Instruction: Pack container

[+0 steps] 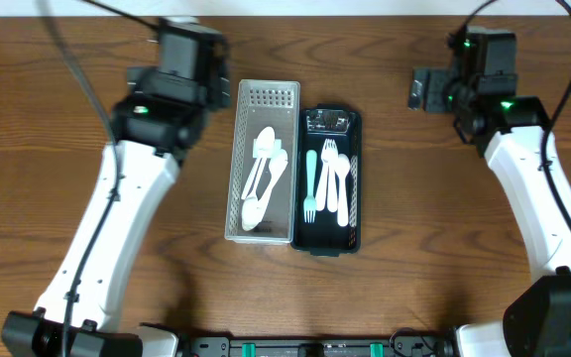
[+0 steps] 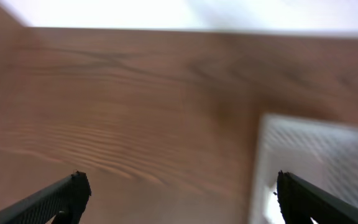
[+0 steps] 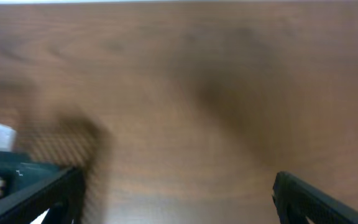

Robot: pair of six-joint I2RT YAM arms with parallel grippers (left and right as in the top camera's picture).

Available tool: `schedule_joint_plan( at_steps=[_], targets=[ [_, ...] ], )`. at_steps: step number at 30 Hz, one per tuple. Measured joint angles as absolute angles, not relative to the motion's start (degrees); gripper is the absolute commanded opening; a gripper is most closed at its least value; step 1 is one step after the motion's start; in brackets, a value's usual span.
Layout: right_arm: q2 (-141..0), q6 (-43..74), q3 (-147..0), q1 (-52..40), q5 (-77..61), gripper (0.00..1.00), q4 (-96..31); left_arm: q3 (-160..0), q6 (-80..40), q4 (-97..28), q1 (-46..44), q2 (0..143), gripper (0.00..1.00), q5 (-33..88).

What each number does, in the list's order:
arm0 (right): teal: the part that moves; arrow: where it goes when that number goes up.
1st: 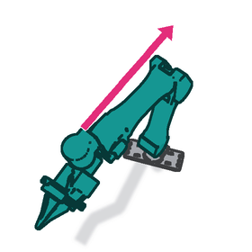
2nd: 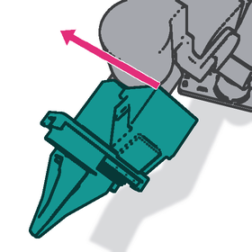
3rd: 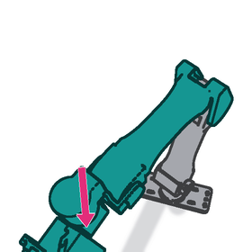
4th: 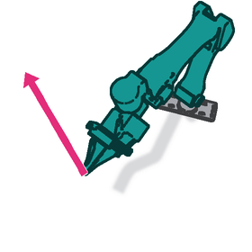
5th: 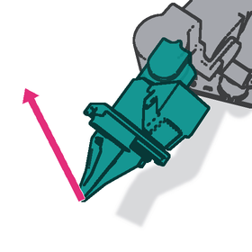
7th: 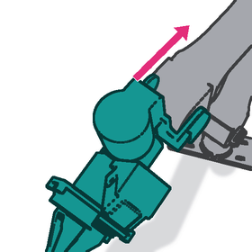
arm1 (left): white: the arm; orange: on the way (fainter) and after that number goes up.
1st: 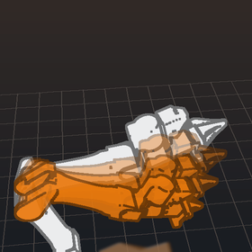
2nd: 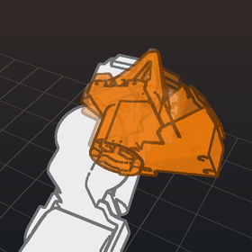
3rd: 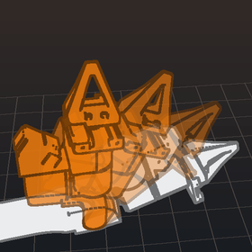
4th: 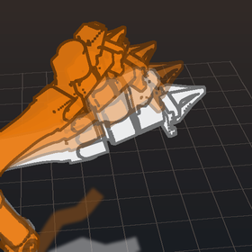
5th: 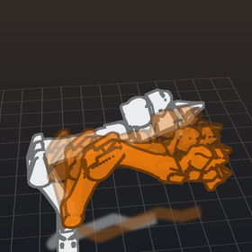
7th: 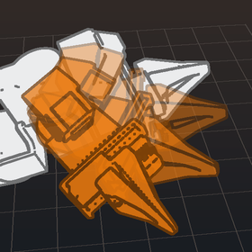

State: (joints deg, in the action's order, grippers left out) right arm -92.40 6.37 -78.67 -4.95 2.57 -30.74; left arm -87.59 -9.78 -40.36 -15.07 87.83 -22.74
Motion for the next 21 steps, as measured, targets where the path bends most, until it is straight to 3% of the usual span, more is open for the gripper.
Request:
schedule_joint_plan(
  at_steps=[5, 10, 16, 21],
  targets=[
    [-92.4, 2.7, -78.7, -7.0, 2.3, 0.99, -20.8, -87.6, -10.5, -37.0, -5.1, 89.4, 0.98, -23.1],
    [-92.4, -1.5, -78.7, -6.6, 4.4, 0.99, -21.4, -87.5, -10.5, -39.6, 2.2, 91.0, 0.98, -23.0],
    [-91.2, -3.4, -78.5, -3.6, 6.1, 0.99, -28.1, -84.9, -9.3, -40.1, 3.1, 88.1, 0.98, -20.1],
    [-84.1, -3.7, -75.4, -1.6, 7.0, 0.99, -29.5, -75.9, -8.8, -35.4, 2.8, 77.3, 0.98, -18.9]
  ],
)
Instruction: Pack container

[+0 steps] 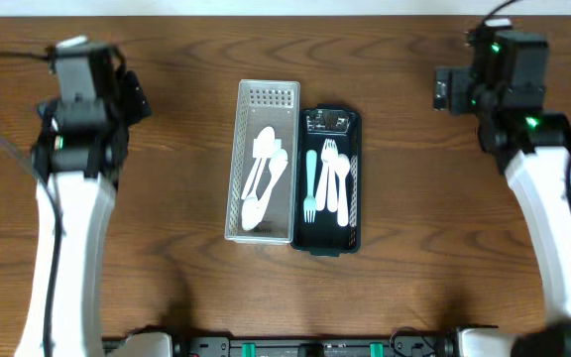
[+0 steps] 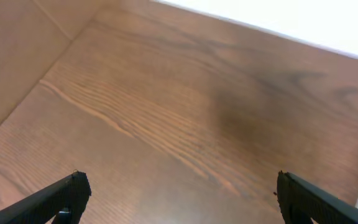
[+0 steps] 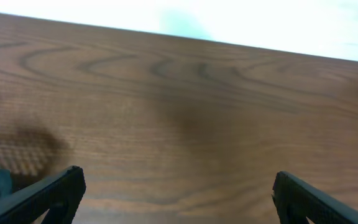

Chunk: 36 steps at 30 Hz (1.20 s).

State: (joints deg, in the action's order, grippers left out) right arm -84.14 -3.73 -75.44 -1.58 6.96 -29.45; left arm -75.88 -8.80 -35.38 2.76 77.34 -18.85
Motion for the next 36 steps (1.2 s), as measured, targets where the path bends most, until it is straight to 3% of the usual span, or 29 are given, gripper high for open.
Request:
schedule_joint_plan(
  at_steps=[9, 19, 25, 36],
  targets=[
    [-58.9, -1.5, -58.5, -1.6, 8.1, 0.99, -30.1, -51.2, -6.9, -27.2, -3.6, 45.4, 0.98, -15.0],
    [-23.4, 2.2, -35.2, -1.6, 8.7, 0.99, -39.7, -34.0, -2.4, -42.4, -7.2, 11.9, 0.98, -14.4],
    [-11.6, 2.4, -26.7, -1.6, 8.6, 0.99, -42.8, -33.3, -1.8, -43.5, -7.2, 7.7, 0.98, -14.3],
    [-10.5, 2.6, -26.3, -1.6, 8.6, 0.99, -47.0, -33.2, -1.5, -43.5, -7.2, 7.7, 0.98, -14.3]
  ],
)
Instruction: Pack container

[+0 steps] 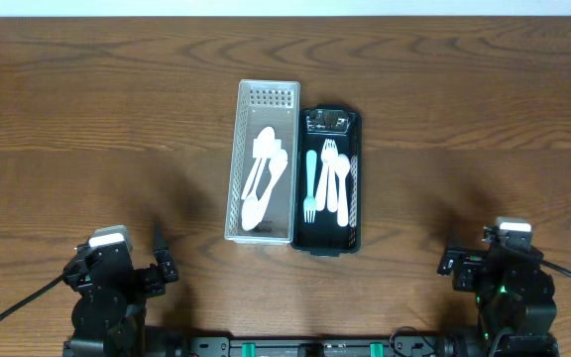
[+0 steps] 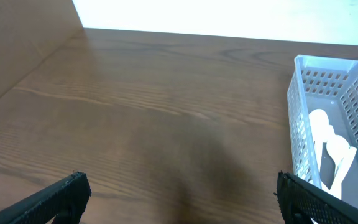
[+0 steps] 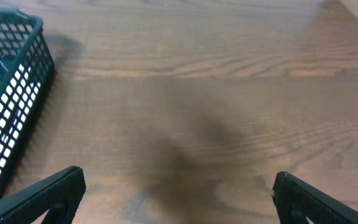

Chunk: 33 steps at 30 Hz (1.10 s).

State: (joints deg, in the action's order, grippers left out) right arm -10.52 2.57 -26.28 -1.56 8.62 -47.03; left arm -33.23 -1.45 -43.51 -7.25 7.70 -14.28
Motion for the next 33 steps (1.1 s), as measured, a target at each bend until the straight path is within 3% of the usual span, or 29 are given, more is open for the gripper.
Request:
schedule_joint_plan(
  at_steps=[23, 26, 33],
  targets=[
    [-9.8, 2.6, -26.2, -1.6, 8.6, 0.99, -58.0, -33.2, -1.5, -43.5, -7.2, 7.7, 0.98, -14.3],
    [-8.1, 2.5, -25.0, -1.7, 8.1, 0.99, -50.5, -33.2, -1.5, -43.5, -7.2, 7.7, 0.98, -14.3],
    [-2.2, -0.4, -11.1, -4.7, 6.3, 0.99, -15.6, -33.2, -1.5, -43.5, -7.2, 7.7, 0.98, -14.2]
  ],
)
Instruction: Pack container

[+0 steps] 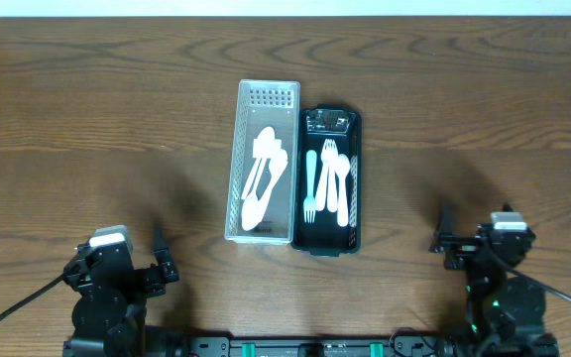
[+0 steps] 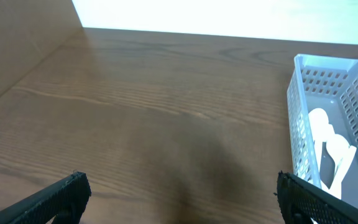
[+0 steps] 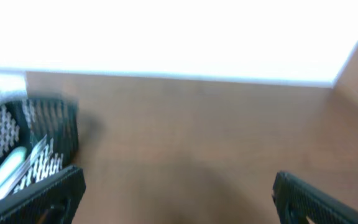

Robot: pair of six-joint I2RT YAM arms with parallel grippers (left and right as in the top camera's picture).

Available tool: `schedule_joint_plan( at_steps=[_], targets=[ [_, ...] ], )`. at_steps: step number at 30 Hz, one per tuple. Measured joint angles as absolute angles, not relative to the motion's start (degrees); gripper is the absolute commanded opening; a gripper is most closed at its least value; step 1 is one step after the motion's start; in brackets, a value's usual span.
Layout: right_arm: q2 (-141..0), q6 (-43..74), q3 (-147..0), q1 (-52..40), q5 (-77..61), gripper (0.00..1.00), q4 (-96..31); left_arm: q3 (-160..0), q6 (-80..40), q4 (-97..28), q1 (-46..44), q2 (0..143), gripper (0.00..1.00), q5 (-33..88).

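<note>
Mid-table, a white slotted basket (image 1: 262,228) holds white spoons (image 1: 263,174). Touching its right side, a black basket (image 1: 355,188) holds white forks (image 1: 337,183) and one teal fork (image 1: 310,178). My left gripper (image 1: 159,260) sits at the near left edge, open and empty, with bare wood between its fingers (image 2: 67,193); the white basket (image 2: 297,130) is ahead to its right. My right gripper (image 1: 442,238) is at the near right edge, open and empty (image 3: 179,186), with the black basket (image 3: 48,118) ahead to its left.
The baskets stand on a brown wooden table (image 1: 464,99) whose far edge meets a white surface. A brown side panel (image 2: 17,43) rises at the table's left, and another panel at its right. Both arms are folded low at the near edge.
The right arm's wrist has shifted a little away from the near edge, and its blurred view now looks higher, taking in the table's far edge. The left arm and both baskets are unchanged.
Both arms first reached over the far part of the table beside the baskets, grippers open. Then they stood further out to the far left and far right. Later both were folded at the near edge, where they remain. The cutlery stayed in the baskets throughout.
</note>
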State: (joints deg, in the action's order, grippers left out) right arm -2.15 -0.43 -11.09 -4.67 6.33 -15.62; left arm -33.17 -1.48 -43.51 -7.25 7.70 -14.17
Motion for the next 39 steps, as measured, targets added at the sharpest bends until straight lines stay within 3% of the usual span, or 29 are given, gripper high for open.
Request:
schedule_joint_plan(
  at_steps=[5, 39],
  targets=[
    [-1.0, -3.5, -2.2, -5.6, 5.0, 0.99, -1.5, -33.2, -1.5, -43.5, -7.2, 7.7, 0.98, -14.1],
    [-0.7, -5.1, -0.5, -5.6, 3.4, 0.99, -3.7, -33.2, -1.5, -43.5, -7.2, 7.7, 0.98, -14.1]
  ],
)
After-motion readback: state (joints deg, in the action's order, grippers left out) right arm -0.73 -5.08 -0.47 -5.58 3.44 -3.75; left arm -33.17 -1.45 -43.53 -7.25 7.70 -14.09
